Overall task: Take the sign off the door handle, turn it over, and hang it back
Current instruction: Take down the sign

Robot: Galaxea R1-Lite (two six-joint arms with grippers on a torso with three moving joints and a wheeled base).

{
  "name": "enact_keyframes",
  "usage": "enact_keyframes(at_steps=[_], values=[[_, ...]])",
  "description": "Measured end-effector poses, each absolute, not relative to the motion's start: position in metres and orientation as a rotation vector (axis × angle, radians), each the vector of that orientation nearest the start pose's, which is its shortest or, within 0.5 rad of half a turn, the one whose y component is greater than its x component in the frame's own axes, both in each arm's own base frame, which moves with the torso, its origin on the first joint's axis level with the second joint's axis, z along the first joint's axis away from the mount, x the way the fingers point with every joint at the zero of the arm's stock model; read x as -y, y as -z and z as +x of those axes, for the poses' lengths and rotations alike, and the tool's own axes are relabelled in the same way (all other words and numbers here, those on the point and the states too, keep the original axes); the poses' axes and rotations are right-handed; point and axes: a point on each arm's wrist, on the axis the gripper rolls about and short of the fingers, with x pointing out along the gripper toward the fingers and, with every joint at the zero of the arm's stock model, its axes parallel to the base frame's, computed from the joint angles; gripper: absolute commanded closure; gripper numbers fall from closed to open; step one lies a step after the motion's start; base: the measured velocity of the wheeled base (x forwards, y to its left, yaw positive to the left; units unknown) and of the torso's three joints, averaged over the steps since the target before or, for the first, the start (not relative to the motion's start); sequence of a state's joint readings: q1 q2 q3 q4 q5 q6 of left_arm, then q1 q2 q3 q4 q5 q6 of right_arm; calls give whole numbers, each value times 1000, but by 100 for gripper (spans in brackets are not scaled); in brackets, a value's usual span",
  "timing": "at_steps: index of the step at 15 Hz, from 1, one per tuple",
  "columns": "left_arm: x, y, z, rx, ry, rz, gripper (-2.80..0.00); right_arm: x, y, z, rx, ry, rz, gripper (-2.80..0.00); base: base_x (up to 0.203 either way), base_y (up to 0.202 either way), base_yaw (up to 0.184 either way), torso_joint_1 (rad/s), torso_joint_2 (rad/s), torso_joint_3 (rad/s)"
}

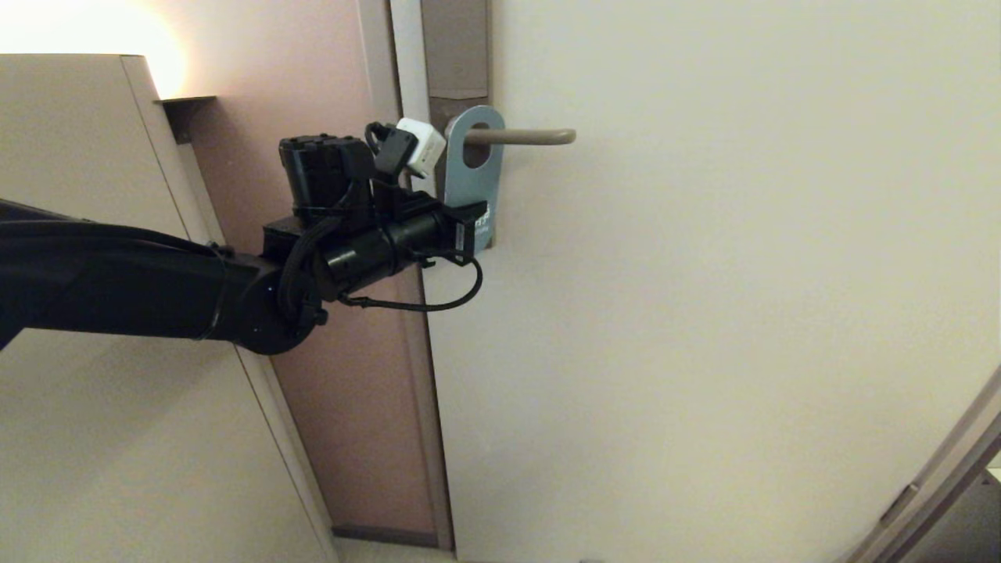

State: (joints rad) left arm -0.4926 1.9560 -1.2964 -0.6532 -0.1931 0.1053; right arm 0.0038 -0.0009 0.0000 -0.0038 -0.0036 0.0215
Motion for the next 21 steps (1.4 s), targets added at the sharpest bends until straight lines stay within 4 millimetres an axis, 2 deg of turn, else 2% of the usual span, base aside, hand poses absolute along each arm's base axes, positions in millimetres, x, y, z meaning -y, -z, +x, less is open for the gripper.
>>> enact_keyframes(at_steps=[6, 14, 21], values=[[210, -231, 341, 34, 677, 100, 0, 0, -76, -23, 5, -1, 21, 0, 0, 0, 0, 0, 0, 0], [227, -228, 352, 48, 641, 94, 0, 0, -76, -23, 5, -1, 21, 0, 0, 0, 0, 0, 0, 0], [260, -227, 357, 83, 645, 82, 0, 0, -76, -23, 5, -1, 22, 0, 0, 0, 0, 0, 0, 0]])
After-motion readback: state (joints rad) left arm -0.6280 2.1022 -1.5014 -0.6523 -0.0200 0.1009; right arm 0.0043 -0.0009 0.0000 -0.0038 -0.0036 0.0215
